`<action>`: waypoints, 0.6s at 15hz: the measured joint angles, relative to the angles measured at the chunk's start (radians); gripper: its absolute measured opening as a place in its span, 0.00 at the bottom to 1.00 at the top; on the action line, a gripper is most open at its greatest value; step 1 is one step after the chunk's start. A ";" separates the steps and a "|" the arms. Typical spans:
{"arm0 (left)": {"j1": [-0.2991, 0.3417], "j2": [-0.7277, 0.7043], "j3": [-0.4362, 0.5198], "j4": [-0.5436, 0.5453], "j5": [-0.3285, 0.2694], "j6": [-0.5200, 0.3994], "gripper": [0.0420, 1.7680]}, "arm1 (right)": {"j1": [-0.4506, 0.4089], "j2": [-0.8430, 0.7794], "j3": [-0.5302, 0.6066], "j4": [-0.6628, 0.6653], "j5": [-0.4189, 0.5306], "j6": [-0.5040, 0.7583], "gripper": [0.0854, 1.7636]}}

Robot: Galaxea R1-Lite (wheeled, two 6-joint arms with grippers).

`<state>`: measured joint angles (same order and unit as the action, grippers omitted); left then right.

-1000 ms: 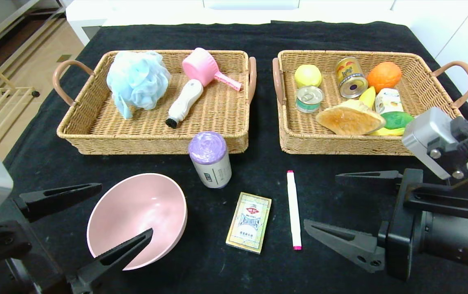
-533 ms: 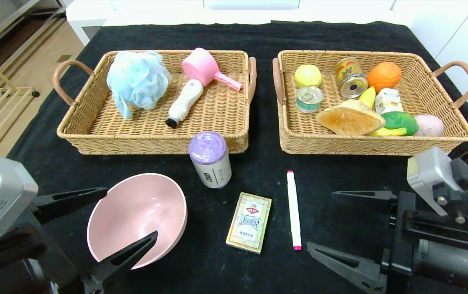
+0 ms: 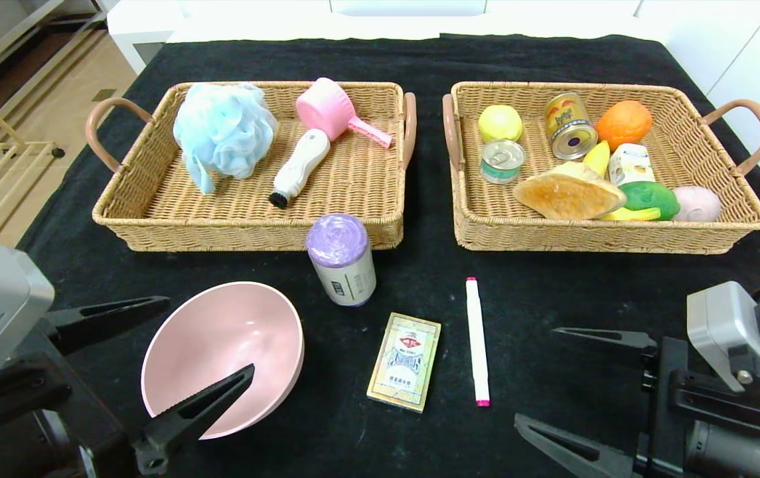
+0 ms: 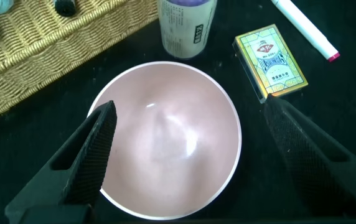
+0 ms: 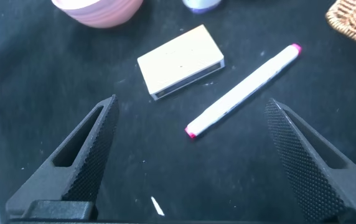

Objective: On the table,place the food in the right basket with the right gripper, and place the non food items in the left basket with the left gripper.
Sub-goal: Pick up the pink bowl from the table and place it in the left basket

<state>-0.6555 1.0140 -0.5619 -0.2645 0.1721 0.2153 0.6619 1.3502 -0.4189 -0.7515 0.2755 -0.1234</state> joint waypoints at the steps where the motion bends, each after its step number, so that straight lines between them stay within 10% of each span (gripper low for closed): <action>1: 0.000 0.000 -0.002 -0.002 -0.002 -0.001 0.97 | -0.011 0.005 0.008 -0.018 0.000 0.001 0.96; 9: 0.014 0.041 -0.101 0.067 0.061 -0.015 0.97 | -0.079 0.009 0.017 -0.031 0.000 0.002 0.97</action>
<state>-0.6417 1.0549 -0.6634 -0.1972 0.2332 0.2004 0.5826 1.3594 -0.4017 -0.7826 0.2760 -0.1217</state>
